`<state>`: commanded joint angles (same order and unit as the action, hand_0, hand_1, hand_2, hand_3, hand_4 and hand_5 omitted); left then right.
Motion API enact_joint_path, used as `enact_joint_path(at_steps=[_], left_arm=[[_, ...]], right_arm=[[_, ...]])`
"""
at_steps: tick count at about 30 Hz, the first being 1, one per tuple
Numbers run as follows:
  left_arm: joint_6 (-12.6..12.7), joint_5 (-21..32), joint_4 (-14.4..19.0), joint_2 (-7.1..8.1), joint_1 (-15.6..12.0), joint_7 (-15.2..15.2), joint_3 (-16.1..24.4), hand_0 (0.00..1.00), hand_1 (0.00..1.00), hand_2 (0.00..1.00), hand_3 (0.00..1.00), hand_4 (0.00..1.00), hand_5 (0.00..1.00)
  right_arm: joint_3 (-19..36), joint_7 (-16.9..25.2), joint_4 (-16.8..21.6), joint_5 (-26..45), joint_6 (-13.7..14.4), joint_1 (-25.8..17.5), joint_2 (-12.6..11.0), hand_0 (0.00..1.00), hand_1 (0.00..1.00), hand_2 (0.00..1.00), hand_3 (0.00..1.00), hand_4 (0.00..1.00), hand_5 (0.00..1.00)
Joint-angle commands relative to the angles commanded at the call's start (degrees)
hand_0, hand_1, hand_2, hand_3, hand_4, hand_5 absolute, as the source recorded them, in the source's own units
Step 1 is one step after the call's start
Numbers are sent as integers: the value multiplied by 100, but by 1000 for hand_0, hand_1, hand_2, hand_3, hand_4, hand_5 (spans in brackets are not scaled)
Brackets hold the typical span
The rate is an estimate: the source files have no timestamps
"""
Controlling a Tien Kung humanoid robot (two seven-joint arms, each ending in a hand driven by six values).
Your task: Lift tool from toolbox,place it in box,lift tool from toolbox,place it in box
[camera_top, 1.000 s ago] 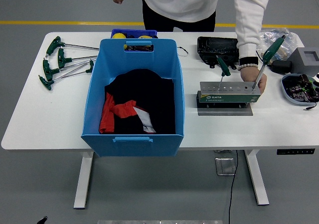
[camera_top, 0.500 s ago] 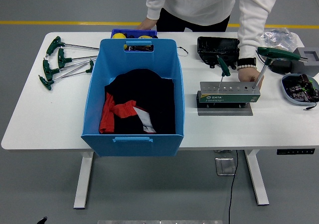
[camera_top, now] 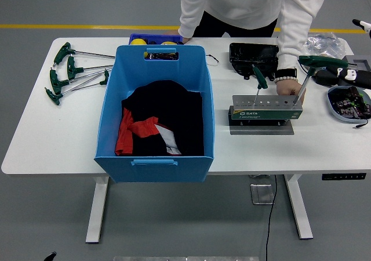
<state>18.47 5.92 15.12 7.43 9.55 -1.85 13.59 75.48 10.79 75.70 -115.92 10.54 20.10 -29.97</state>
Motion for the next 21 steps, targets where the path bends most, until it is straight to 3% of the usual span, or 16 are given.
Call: enact_joint_path(at_steps=[7, 13, 14, 19, 20, 21], left_arm=[[38, -24, 18, -6, -13, 30, 9, 773, 801, 798, 684, 697, 597], [79, -66, 36, -9, 1, 56, 26, 773, 801, 798, 684, 697, 598], [83, -75, 40, -7, 4, 59, 25, 773, 797, 798, 682, 698, 597], [117, -153, 48, 1, 21, 75, 61, 773, 797, 798, 682, 698, 597], [123, -164, 50, 5, 27, 77, 63, 773, 793, 793, 683, 698, 595], [128, -177, 52, 8, 33, 79, 68, 773, 793, 793, 683, 698, 595]], right_arm=[[-971, 42, -868, -139, -85, 997, 5, 968, 936, 953, 966, 998, 680], [-1645, -72, -1690, -276, -393, 1764, 140, 955, 929, 939, 949, 998, 656], [-1746, -82, -1823, -292, -424, 1882, 161, 956, 902, 882, 926, 998, 646], [-2343, -58, -2478, -292, -428, 2478, 274, 956, 902, 882, 926, 998, 646], [-2475, -50, -2615, -283, -427, 2585, 294, 943, 834, 808, 853, 998, 630], [-2578, -44, -2733, -283, -430, 2669, 313, 943, 834, 808, 853, 998, 630]])
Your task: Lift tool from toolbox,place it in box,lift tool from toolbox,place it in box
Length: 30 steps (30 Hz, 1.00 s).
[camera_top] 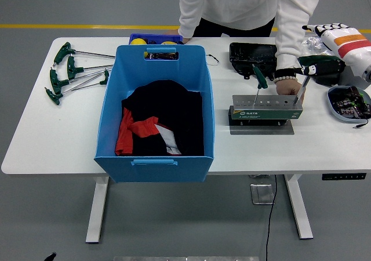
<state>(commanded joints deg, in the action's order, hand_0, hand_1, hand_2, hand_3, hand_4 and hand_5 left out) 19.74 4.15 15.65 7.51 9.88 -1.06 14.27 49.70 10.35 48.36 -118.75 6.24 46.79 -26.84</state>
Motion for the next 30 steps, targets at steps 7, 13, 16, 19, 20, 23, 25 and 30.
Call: enact_joint_path(at_steps=[7, 13, 16, 19, 20, 23, 25, 30], left_arm=[[41, -30, 2, 9, 29, -9, 7, 773, 789, 791, 677, 700, 596], [70, -59, 2, 8, 43, -10, 28, 770, 784, 789, 672, 700, 596], [74, -91, 5, 5, 48, 3, 44, 770, 784, 789, 672, 700, 596], [77, -117, 8, 3, 51, 12, 51, 770, 782, 785, 669, 701, 593], [79, -120, 8, 0, 54, 13, 53, 770, 782, 785, 669, 701, 593], [84, -108, 11, -3, 60, 7, 38, 770, 776, 784, 669, 699, 590], [89, -105, 11, -3, 66, 3, 30, 770, 776, 784, 669, 699, 590], [99, -89, 12, -8, 73, -5, 21, 770, 773, 782, 664, 698, 588]], right_arm=[[-395, 43, -497, 96, -127, 328, 121, 923, 781, 733, 786, 998, 626], [-547, -2, -685, 198, -215, 469, 230, 857, 664, 631, 690, 998, 638], [-572, -20, -824, 247, -167, 530, 307, 857, 664, 631, 690, 998, 638], [-633, -36, -932, 301, -126, 580, 372, 749, 543, 510, 624, 998, 642], [-656, -45, -969, 313, -119, 593, 392, 749, 543, 510, 624, 998, 642], [-695, -56, -1085, 348, -106, 608, 443, 589, 437, 414, 533, 998, 656], [-726, -58, -1177, 371, -109, 607, 467, 589, 437, 414, 533, 998, 656], [-768, -59, -1361, 375, -108, 600, 514, 499, 404, 388, 471, 998, 660]])
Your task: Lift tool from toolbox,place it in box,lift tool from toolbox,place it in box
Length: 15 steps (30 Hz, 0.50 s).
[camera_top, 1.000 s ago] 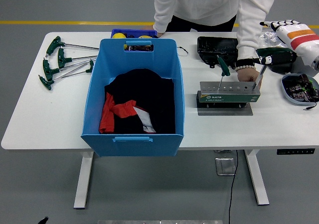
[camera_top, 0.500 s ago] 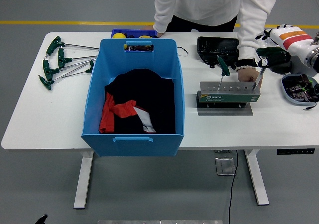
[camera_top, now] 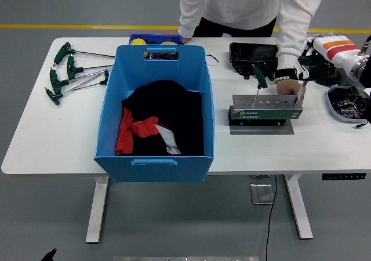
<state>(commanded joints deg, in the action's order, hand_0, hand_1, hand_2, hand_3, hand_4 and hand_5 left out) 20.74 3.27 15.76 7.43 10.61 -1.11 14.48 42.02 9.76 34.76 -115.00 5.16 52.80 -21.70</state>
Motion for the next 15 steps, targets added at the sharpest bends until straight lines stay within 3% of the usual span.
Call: enact_joint_path(at_steps=[4, 5, 10, 11, 15], left_arm=[[4, -7, 1, -5, 4, 2, 6, 770, 773, 782, 664, 698, 588], [4, -10, 2, -5, 6, 3, 7, 768, 771, 779, 658, 697, 585], [6, -22, 4, -9, 20, 7, 12, 768, 771, 779, 658, 697, 585], [6, -27, 5, -10, 23, 9, 15, 768, 770, 778, 657, 696, 585], [5, -46, 7, -14, 36, 16, 22, 768, 770, 778, 657, 696, 585]], right_arm=[[28, -8, -126, -15, 2, -7, 42, 499, 404, 388, 471, 998, 660], [32, -6, -151, -12, 11, -6, 50, 428, 366, 345, 411, 998, 659], [11, -3, -287, 31, 78, 19, 101, 428, 366, 345, 411, 998, 659], [9, -4, -312, 50, 97, 24, 113, 359, 313, 297, 358, 998, 670], [-8, -5, -406, 120, 204, 34, 157, 359, 313, 297, 358, 998, 670]])
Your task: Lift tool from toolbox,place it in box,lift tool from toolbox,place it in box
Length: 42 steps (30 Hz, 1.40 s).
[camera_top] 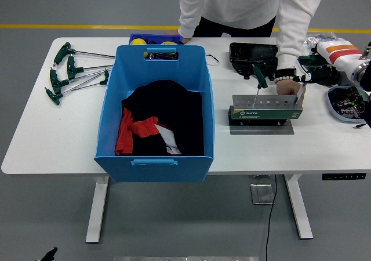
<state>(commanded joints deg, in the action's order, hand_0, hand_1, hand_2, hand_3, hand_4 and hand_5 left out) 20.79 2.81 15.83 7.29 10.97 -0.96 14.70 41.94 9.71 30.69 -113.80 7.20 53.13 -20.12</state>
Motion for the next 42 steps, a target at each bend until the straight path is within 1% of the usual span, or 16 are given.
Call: enact_joint_path(at_steps=[1, 2, 5, 7, 8, 17, 19, 20, 25, 26, 28, 31, 32, 37, 38, 42], left_arm=[[0, -1, 0, -1, 3, 0, 0, 768, 770, 778, 657, 696, 585], [-1, 0, 0, -1, 5, 0, -1, 767, 768, 778, 656, 695, 582], [-1, 2, -2, -6, 12, -1, -2, 767, 768, 778, 656, 695, 582], [2, 25, -6, -11, 16, -9, -9, 767, 768, 778, 656, 695, 582], [2, 34, -6, -12, 18, -12, -13, 767, 767, 776, 656, 694, 581], [6, -12, -4, -15, 23, 6, 8, 767, 766, 776, 656, 694, 582], [9, -42, -3, -17, 26, 16, 23, 767, 766, 776, 656, 694, 582], [10, -54, -2, -16, 27, 20, 29, 766, 766, 776, 656, 693, 580], [8, -130, 1, -11, 34, 36, 47, 766, 766, 776, 656, 693, 580], [9, -136, 2, -11, 36, 37, 49, 766, 765, 775, 654, 694, 580], [11, -147, 3, -10, 39, 40, 52, 766, 765, 775, 654, 694, 580], [13, -159, 6, -10, 51, 44, 57, 766, 765, 775, 654, 694, 580], [13, -161, 6, -10, 54, 44, 57, 766, 765, 775, 656, 694, 580], [7, -171, 7, -9, 71, 46, 61, 766, 765, 775, 656, 694, 580], [6, -169, 8, -7, 74, 45, 58, 766, 765, 774, 655, 694, 582], [5, -183, 7, -7, 83, 46, 62, 766, 765, 774, 655, 694, 582]], right_arm=[[-4, 1, -19, 10, 36, 1, 9, 359, 313, 297, 358, 998, 670], [-6, 2, -33, 15, 63, 2, 16, 286, 233, 232, 276, 998, 687], [-18, -16, -78, 21, 143, -1, 38, 286, 233, 232, 276, 998, 687], [-29, -37, -123, 15, 136, 1, 53, 286, 233, 232, 276, 998, 687], [-48, -46, -146, 22, 121, 3, 58, 254, 205, 207, 254, 998, 703], [-124, -34, -287, 200, 137, -22, 114, 240, 193, 197, 240, 998, 709], [-120, 1, -356, 297, 232, -26, 138, 240, 193, 197, 240, 998, 709], [-116, 16, -381, 327, 280, -28, 147, 203, 153, 162, 198, 998, 700], [-128, 74, -497, 453, 554, -42, 193, 203, 153, 162, 198, 998, 700], [-148, 80, -545, 488, 634, -46, 213, 146, 100, 107, 124, 998, 704], [-183, 90, -608, 533, 731, -47, 240, 146, 100, 107, 124, 998, 704], [-240, 122, -694, 608, 957, -58, 287, 146, 100, 107, 124, 998, 704], [-249, 128, -706, 618, 999, -59, 295, 94, 28, 42, 29, 998, 692], [-357, 136, -708, 685, 1288, -38, 324, 94, 28, 42, 29, 998, 692], [-384, 155, -706, 723, 1346, -33, 326, 71, 2, 9, 2, 998, 667], [-463, 246, -713, 893, 1528, -30, 336, 71, 2, 9, 2, 998, 667]])
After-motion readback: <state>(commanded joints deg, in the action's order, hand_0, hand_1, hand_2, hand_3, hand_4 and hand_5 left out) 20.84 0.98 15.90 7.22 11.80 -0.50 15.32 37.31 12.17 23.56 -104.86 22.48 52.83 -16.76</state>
